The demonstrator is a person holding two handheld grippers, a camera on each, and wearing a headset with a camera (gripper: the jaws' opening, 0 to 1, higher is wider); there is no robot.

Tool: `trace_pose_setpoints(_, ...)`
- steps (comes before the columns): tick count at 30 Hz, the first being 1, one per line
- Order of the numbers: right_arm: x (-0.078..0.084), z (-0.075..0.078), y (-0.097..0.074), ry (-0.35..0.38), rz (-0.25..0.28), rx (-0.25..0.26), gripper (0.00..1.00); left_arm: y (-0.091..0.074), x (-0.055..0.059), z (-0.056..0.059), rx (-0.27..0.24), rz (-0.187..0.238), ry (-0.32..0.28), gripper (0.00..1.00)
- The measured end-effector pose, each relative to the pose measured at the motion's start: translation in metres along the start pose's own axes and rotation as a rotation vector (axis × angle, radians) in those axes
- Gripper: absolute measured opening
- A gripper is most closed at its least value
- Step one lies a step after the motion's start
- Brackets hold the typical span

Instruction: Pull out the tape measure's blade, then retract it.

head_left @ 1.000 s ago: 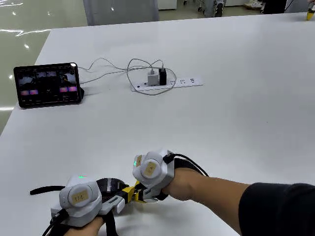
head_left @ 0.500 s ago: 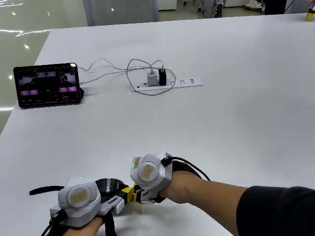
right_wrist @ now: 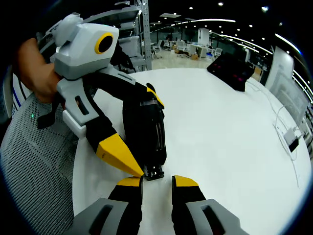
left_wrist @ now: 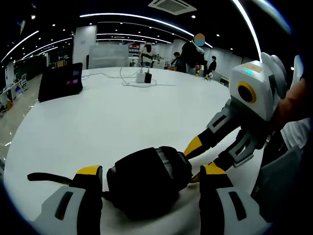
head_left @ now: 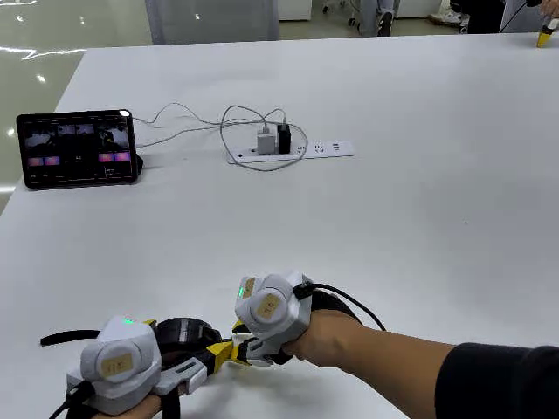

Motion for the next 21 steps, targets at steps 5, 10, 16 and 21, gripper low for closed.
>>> trace_pose_setpoints(5, 0.009, 0.002, -0.022, 0.032, 0.054, 0.021, 0.23, -0.002, -0.006, -0.001, 0.049, 0.017, 0.099, 0.93)
trace_pose_setpoints(10, 0.016, -0.001, -0.048, 0.075, 0.126, 0.046, 0.29, -0.014, -0.008, 0.001, 0.138, -0.001, 0.165, 0.99)
trace_pose_setpoints(16, 0.032, 0.01, -0.076, 0.146, 0.161, 0.114, 0.4, -0.026, 0.001, -0.002, 0.217, -0.039, 0.194, 0.99)
trace_pose_setpoints(21, 0.047, 0.013, -0.099, 0.159, 0.198, 0.139, 0.38, -0.032, 0.007, -0.01, 0.219, -0.074, 0.25, 0.99)
Point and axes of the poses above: the centre of the closed fingertips' face, and the gripper's own axes: y roughly forward along the fingers, z roughly to its right, x roughly out of its underside, the point moved 4 cm from there along -y, roughly backward along the fingers, and after that the axes turned 10 degrees about y, right-handed, at the moved point
